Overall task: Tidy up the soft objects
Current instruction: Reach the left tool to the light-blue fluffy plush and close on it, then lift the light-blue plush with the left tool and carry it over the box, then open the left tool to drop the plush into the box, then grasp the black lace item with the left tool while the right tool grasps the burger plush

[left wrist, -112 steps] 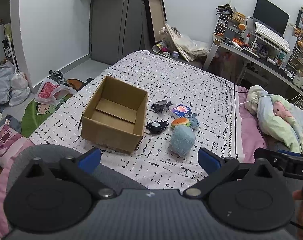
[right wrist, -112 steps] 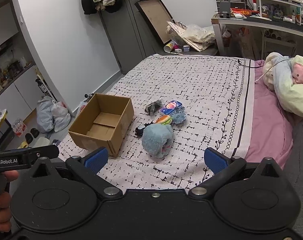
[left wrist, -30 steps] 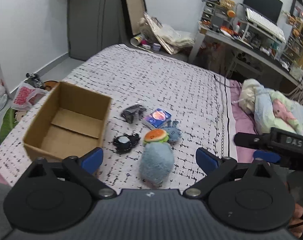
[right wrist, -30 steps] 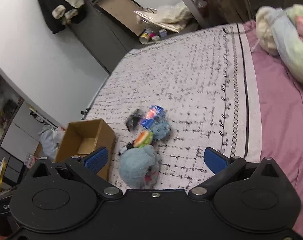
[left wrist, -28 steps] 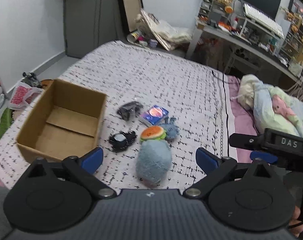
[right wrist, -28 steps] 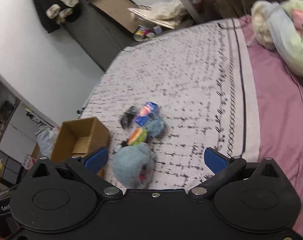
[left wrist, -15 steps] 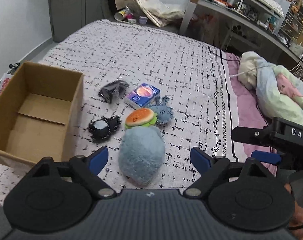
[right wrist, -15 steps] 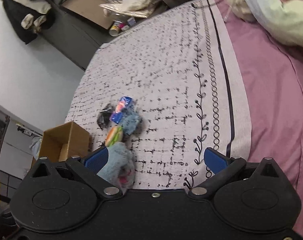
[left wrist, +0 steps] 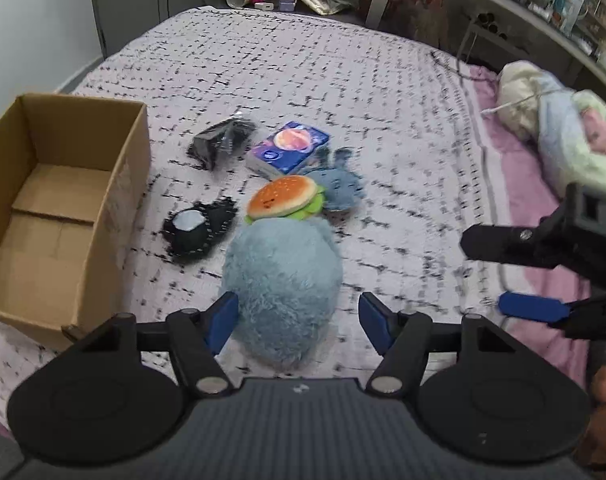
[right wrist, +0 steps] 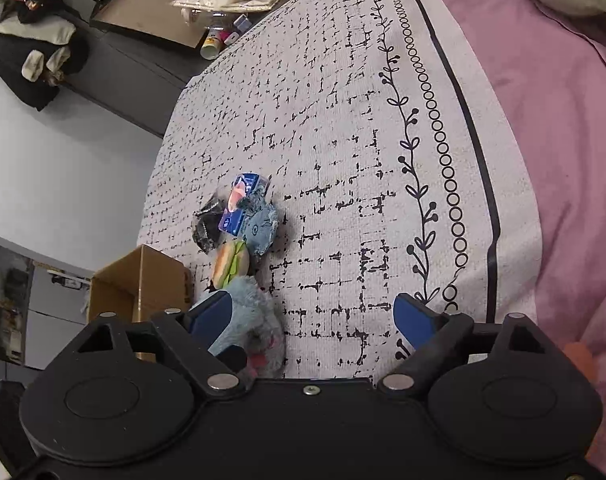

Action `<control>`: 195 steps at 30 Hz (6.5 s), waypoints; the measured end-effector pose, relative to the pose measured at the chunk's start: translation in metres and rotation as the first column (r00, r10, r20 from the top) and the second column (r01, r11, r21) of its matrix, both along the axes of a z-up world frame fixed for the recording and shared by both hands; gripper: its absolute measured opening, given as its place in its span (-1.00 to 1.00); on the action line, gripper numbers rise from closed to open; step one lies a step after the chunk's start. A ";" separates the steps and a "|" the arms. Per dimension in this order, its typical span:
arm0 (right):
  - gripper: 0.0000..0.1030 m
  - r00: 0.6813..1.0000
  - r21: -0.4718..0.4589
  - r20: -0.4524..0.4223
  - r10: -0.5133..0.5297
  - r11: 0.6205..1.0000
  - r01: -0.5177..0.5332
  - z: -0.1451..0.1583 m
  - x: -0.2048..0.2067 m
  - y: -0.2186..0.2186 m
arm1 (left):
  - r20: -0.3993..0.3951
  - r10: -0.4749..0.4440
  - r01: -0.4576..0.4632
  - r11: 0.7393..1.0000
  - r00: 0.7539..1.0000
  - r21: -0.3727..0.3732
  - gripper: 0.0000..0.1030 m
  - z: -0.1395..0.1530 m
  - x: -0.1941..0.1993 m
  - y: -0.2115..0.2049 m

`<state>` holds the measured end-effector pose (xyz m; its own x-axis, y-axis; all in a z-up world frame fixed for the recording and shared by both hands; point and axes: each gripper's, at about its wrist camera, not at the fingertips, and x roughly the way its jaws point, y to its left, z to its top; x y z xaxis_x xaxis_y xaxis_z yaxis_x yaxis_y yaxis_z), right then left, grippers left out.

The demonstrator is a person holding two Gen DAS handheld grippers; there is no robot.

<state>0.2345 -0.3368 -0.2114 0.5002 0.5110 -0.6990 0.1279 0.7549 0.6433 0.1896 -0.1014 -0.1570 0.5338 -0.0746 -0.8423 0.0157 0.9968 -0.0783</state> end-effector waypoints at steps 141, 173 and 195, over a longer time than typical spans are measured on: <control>-0.05 0.984 0.102 0.149 0.098 0.988 -0.114 0.049 0.014 0.092 | 0.129 0.246 -0.226 0.962 0.961 -0.152 0.34 0.070 -0.014 0.131; 0.19 0.992 0.218 -0.092 -0.080 0.971 0.099 -0.044 0.049 0.070 | -0.094 0.278 -0.289 0.946 0.956 -0.144 0.34 -0.025 0.087 0.072; -0.45 0.994 0.229 -0.038 -0.101 0.967 0.107 -0.058 0.055 0.091 | -0.123 0.376 -0.396 0.888 0.918 -0.233 -0.54 -0.055 0.092 0.116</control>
